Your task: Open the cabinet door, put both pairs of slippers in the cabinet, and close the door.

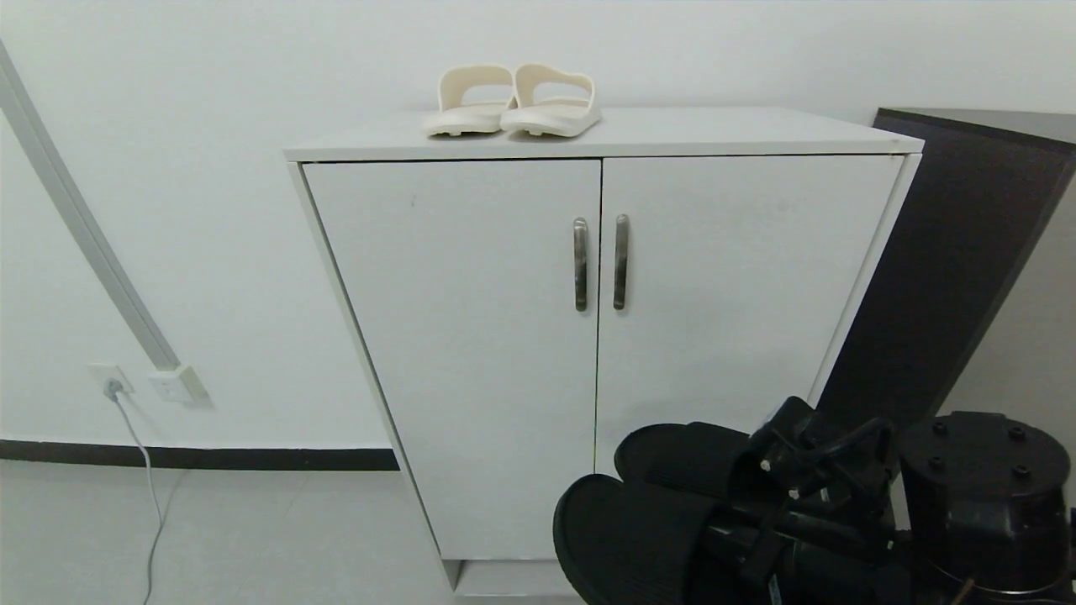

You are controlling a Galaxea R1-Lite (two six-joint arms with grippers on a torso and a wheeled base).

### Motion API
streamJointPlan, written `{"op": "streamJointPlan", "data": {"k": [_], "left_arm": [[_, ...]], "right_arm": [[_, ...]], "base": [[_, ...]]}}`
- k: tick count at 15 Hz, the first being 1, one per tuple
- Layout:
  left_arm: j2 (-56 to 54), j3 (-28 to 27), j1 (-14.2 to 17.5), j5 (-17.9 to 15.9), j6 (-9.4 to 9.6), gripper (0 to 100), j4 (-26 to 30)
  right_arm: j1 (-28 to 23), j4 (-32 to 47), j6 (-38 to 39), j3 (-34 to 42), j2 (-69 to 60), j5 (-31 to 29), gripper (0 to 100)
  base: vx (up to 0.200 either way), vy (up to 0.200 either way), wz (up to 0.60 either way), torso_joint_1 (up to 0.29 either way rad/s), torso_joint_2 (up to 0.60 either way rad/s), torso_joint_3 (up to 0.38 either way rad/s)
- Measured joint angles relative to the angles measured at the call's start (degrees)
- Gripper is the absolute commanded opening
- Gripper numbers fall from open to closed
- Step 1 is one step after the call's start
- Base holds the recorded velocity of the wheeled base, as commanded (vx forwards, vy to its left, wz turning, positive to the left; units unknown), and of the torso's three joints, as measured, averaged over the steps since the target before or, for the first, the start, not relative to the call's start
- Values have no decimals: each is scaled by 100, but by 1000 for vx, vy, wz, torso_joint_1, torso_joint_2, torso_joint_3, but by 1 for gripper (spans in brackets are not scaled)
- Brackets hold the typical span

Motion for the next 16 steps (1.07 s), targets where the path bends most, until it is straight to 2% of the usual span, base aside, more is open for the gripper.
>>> {"op": "streamJointPlan", "data": {"k": [4, 6, 8, 10, 12, 14, 16], "left_arm": [[1428, -712, 0, -811, 55, 100, -366], [2381, -913, -22, -1325, 85, 100, -996], [3407, -1064, -251, -1665, 115, 100, -1792], [4387, -1215, -788, -1793, 126, 100, -2632], [5355, -1560, -1563, -1749, 73, 100, -3278], [6183, -2253, -2319, -1610, -111, 100, -3566], [6846, -2999, -2814, -1514, -319, 100, -3693]], "right_arm": [[0, -30, -167, 61, 2, 2, 0], [0, -26, -169, 74, 4, 22, 0], [1, -22, -177, 80, 12, 22, 0], [6, -17, -172, 88, 20, 22, 0], [11, -22, -169, 89, 23, 30, 0], [9, -20, -158, 94, 30, 33, 0], [-2, -20, -134, 96, 56, 30, 0]], "base": [[0, 0, 0, 1, 15, 12], [0, 0, 0, 0, 0, 0], [0, 0, 0, 0, 0, 0], [0, 0, 0, 0, 0, 0], [0, 0, 0, 0, 0, 0], [0, 0, 0, 0, 0, 0], [0, 0, 0, 0, 0, 0]]}}
